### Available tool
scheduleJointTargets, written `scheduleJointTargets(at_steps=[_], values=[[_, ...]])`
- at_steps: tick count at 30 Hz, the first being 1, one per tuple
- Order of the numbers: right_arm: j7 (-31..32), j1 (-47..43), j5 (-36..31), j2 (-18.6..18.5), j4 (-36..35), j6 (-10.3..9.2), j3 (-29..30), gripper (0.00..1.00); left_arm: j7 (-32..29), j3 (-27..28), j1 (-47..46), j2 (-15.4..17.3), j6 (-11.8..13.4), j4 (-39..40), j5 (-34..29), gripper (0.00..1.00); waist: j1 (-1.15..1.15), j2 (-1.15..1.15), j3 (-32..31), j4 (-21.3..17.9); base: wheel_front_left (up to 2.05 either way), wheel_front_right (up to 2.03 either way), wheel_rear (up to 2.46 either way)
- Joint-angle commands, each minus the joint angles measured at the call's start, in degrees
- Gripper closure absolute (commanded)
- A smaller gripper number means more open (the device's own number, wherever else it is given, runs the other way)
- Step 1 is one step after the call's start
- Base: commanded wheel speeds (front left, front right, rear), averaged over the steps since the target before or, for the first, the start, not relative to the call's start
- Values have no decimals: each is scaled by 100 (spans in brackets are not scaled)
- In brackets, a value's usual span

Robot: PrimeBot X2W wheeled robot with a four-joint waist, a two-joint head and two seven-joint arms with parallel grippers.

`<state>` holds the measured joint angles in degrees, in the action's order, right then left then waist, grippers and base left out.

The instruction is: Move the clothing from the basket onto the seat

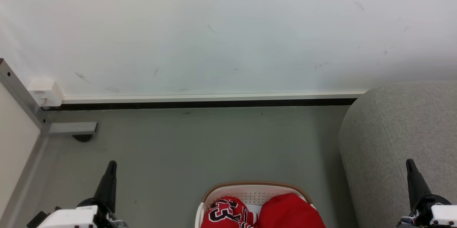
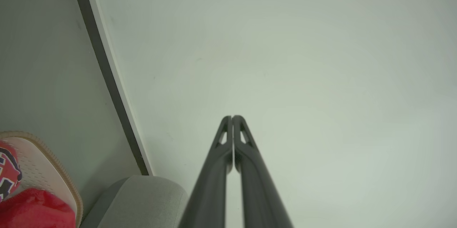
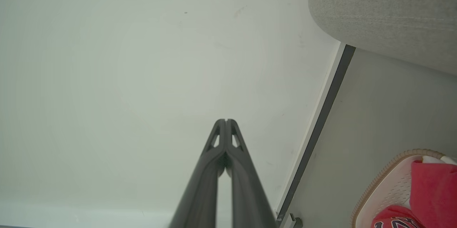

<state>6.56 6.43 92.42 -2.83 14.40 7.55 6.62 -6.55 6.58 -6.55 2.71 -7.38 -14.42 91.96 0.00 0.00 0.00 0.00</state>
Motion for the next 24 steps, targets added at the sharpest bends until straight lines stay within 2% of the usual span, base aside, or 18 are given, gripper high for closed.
scheduleJointTargets(at_steps=[1, 15, 16, 24], values=[[17, 59, -28, -5, 7, -15, 15, 100, -25, 12, -43, 40, -29, -5, 72, 100, 0, 0, 0, 0, 0, 0, 0], [17, 59, -28, -6, 7, -15, 15, 100, -25, 12, -43, 40, -29, -5, 72, 100, 0, 0, 0, 0, 0, 0, 0], [-3, -5, 1, 1, 13, 0, -4, 0, 6, 0, 6, -4, 3, -12, -2, 0, 0, 0, 0, 0, 0, 0, 0], [-143, -82, -7, 35, 3, -1, -147, 0, 171, -71, 89, -43, 17, -8, -11, 0, 0, 0, 9, -4, 0, 0, 0]])
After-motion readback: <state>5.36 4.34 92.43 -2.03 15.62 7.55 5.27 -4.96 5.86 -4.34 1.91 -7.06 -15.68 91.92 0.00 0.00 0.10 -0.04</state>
